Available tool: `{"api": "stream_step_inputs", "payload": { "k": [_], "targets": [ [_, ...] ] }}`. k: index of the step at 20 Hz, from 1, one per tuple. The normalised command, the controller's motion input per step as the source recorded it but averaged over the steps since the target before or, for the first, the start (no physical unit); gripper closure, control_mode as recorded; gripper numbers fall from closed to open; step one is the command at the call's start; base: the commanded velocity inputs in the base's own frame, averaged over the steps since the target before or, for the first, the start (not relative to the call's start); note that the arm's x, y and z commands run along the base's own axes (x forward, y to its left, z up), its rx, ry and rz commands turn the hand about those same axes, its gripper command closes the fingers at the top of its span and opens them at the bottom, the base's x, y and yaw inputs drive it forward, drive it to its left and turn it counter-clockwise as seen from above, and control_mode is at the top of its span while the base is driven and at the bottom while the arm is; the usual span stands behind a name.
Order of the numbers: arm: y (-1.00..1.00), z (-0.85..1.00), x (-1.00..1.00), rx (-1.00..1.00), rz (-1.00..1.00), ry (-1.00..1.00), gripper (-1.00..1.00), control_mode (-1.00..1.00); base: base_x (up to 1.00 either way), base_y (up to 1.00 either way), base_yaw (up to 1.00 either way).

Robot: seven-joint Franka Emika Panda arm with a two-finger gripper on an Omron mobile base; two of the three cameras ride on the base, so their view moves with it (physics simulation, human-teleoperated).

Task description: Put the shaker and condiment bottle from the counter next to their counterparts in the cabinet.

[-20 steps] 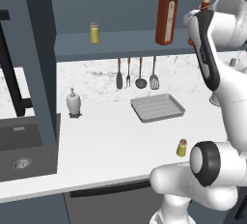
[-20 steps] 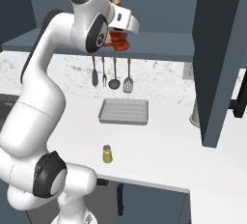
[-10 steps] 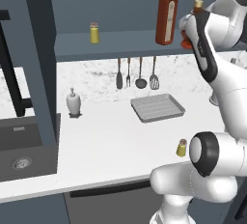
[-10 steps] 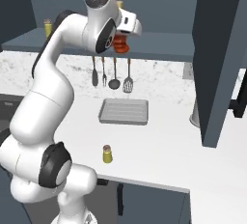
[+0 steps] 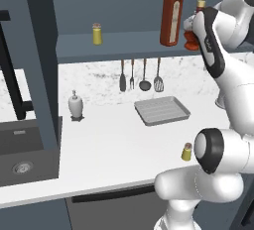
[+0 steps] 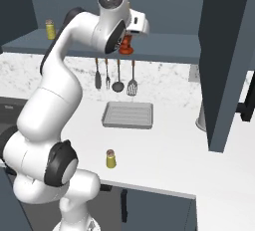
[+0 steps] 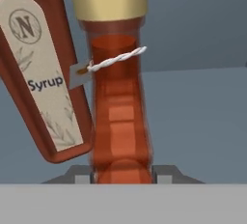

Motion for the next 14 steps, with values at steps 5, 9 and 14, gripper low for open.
{"api": "stream_step_inputs", "payload": {
  "k": [5, 9, 14],
  "targets": [
    [0.00, -0.22, 0.11, -0.03, 0.00, 0.00, 1.00, -1.00, 0.00, 0.00, 0.00],
    [0.00, -0.18, 0.04, -0.05, 0.00, -0.06, 1.00, -1.00, 0.00, 0.00, 0.00],
    [0.00, -0.16, 0.26, -0.07, 0.00, -0.15, 1.00, -1.00, 0.00, 0.00, 0.00]
  ]
}}
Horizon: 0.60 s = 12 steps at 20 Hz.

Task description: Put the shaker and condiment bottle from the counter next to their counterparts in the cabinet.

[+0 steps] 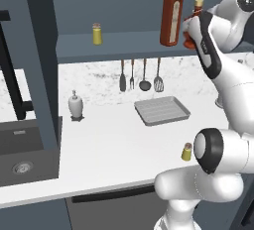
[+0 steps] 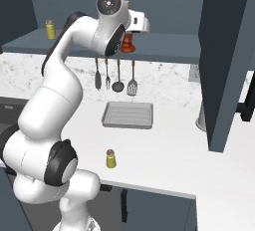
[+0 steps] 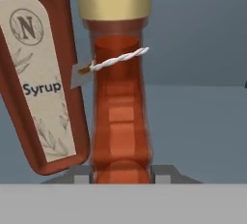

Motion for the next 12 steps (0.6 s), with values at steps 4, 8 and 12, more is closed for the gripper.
{"api": "stream_step_inputs", "payload": {
  "k": [4, 8, 12],
  "targets": [
    [0.00, -0.20, 0.48, -0.03, 0.00, -0.07, 1.00, -1.00, 0.00, 0.00, 0.00],
    [0.00, -0.17, 0.35, 0.00, 0.02, 0.01, -1.00, -1.00, 0.00, 0.00, 0.00],
    [0.00, -0.14, 0.16, 0.00, 0.04, 0.05, -1.00, -1.00, 0.00, 0.00, 0.00]
  ]
}}
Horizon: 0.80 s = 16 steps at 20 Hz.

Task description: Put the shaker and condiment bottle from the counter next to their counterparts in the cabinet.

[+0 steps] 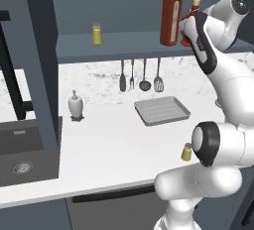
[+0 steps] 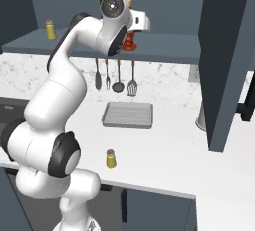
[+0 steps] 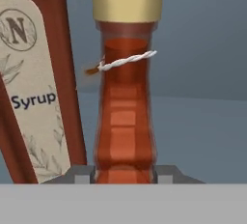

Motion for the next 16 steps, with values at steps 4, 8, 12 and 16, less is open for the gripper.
{"api": "stream_step_inputs", "payload": {
  "k": [4, 8, 12, 16],
  "targets": [
    [0.00, 0.00, 0.01, 0.00, 0.02, 0.09, -1.00, -1.00, 0.00, 0.00, 0.00],
    [0.00, 0.00, 0.00, 0.00, 0.00, 0.00, -1.00, -1.00, 0.00, 0.00, 0.00],
    [0.00, 0.00, -0.10, 0.00, 0.00, 0.00, -1.00, -1.00, 0.00, 0.00, 0.00],
    [0.00, 0.00, -0.61, 0.00, 0.00, 0.00, -1.00, -1.00, 0.00, 0.00, 0.00]
  ]
}}
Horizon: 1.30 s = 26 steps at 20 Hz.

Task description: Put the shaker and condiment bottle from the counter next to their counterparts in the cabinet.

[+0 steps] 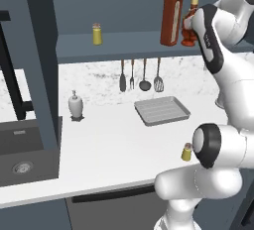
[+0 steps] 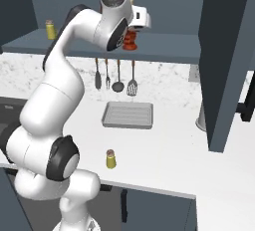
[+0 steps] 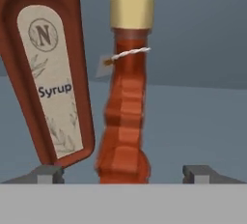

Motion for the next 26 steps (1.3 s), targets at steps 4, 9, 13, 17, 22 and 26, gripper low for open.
{"api": "stream_step_inputs", "payload": {
  "k": [4, 9, 13, 17, 22, 26],
  "targets": [
    [0.00, 0.00, -0.86, 0.00, 0.00, -0.03, -1.00, -1.00, 0.00, 0.00, 0.00],
    [0.18, -0.04, -0.84, -0.03, 0.01, -0.01, -1.00, -1.00, 0.00, 0.00, 0.00],
    [0.60, -0.09, -0.64, -0.07, 0.00, 0.00, -1.00, -1.00, 0.00, 0.00, 0.00],
    [0.17, -0.03, -0.88, 0.00, -0.06, -0.03, -1.00, -1.00, 0.00, 0.00, 0.00],
    [0.00, -0.15, -0.93, 0.00, -0.22, 0.00, -1.00, -1.00, 0.00, 0.00, 0.00],
    [0.01, -0.58, -0.55, 0.00, -0.31, 0.00, -1.00, -1.00, 0.00, 0.00, 0.00]
  ]
}}
